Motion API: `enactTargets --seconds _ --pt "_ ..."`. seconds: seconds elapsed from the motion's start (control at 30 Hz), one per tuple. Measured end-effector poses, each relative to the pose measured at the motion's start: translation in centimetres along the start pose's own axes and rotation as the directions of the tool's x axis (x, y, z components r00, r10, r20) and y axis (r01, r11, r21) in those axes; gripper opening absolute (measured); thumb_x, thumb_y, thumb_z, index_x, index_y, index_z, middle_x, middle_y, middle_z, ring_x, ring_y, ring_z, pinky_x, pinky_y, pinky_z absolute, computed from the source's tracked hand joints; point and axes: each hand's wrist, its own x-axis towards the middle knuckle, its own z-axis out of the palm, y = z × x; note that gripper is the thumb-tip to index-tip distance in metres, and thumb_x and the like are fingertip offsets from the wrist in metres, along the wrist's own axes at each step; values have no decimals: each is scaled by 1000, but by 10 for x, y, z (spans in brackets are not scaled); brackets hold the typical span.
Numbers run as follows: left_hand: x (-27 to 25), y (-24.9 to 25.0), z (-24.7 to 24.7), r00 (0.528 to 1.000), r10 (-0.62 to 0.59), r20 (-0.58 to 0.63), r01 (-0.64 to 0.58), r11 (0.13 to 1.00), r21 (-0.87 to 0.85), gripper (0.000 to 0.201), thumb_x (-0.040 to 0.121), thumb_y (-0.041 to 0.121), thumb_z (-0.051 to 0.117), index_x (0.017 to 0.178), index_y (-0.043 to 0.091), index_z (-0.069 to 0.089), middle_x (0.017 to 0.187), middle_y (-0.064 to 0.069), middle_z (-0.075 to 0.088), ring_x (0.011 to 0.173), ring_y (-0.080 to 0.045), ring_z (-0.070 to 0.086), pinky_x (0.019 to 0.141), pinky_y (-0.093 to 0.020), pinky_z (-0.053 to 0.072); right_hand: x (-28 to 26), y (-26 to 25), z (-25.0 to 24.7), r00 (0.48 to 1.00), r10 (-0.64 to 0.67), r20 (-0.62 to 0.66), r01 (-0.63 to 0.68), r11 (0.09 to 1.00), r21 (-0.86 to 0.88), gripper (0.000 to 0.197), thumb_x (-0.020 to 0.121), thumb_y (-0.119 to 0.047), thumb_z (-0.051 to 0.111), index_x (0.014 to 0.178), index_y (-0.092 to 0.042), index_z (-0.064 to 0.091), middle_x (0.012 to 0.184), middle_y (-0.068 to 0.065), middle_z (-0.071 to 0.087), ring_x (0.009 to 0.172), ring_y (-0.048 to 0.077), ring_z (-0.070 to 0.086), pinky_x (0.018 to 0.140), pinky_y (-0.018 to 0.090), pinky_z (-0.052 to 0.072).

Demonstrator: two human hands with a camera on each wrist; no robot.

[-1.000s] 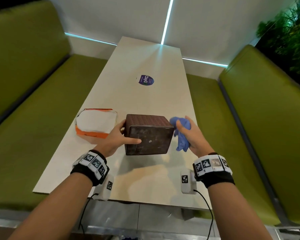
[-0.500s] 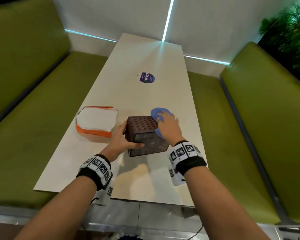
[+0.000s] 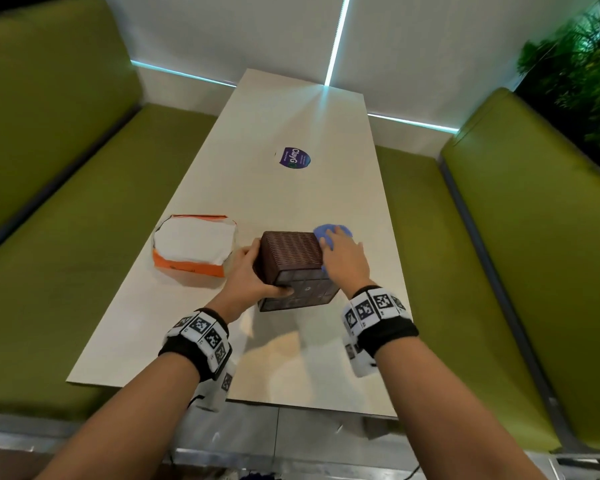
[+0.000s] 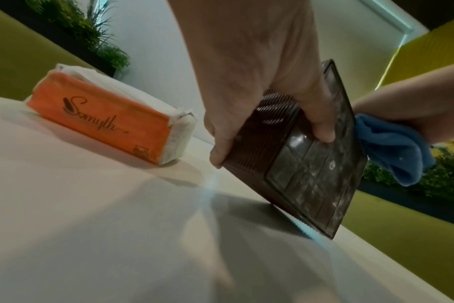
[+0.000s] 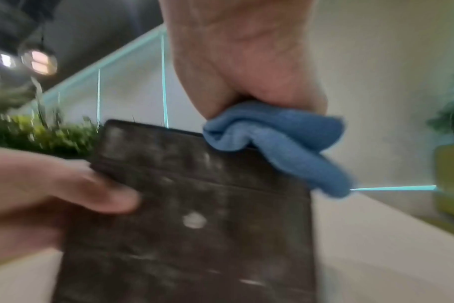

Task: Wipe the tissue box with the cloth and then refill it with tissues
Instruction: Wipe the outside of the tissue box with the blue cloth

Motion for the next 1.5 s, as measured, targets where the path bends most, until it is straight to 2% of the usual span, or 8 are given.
enactTargets --seconds 0.2,0.5,0.6,0.77,0.97,1.2,1.37,1.5 --pt "2 -2 1 999 37 -24 -37 999 5 84 65 5 87 137 12 42 124 -3 42 108 -12 50 91 -27 49 -30 -60 34 950 -313 19 313 949 -30 47 104 -36 29 150 -24 30 162 -3 19 151 23 7 122 43 -1" --pt "-7 -23 4 999 -22 26 23 997 -74 121 41 27 95 146 29 34 132 7 37 127 -13 43 109 -33 39 15 22 15 982 170 -87 -136 941 309 36 104 -25 32 121 -8 59 131 14 57 118 31 54 98 37 40" --pt "-13 -26 -3 998 -41 56 52 978 -203 111 46 19 95 141 32 40 134 13 46 129 -11 45 102 -32 46 16 43 9 947 320 4 -266 782 563 29 101 -20 37 83 -7 55 88 13 58 88 26 53 79 36 44" --pt "-24 -23 -15 987 -146 69 158 786 -598 93 57 -2 89 134 32 49 134 -1 57 119 -20 59 81 -36 58 -14 71 11 904 288 318 -354 84 931 22 103 -28 40 124 -32 37 109 11 56 82 26 62 85 44 55" --pt "-28 -7 -14 955 -124 268 279 682 -676 106 45 27 98 137 12 48 134 -13 60 120 -29 60 80 -39 57 -49 62 28 883 -203 422 -430 9 903 88 43 -49 92 122 -20 65 110 10 72 68 14 73 59 26 59" --pt "-29 7 -23 938 -101 330 286 764 -579 108 37 34 99 132 20 51 130 -6 64 124 -26 57 98 -39 51 -41 52 8 904 -255 343 -285 238 928 91 49 -40 91 123 -7 51 88 -3 75 70 11 70 64 22 58" --pt "-13 18 -46 915 -73 396 253 869 -426 145 50 31 94 151 44 -8 160 15 15 147 -12 17 120 -48 20 -41 56 -12 879 -326 348 -181 448 875 60 72 -4 69 127 -12 46 105 2 72 75 6 73 63 18 56" --pt "-7 30 -43 838 -31 545 194 950 -243 98 71 12 84 149 28 29 142 0 53 134 -21 48 110 -42 41 -35 52 -10 843 -377 383 -95 597 796 73 73 -10 76 138 -19 43 135 4 58 117 17 62 94 29 53"
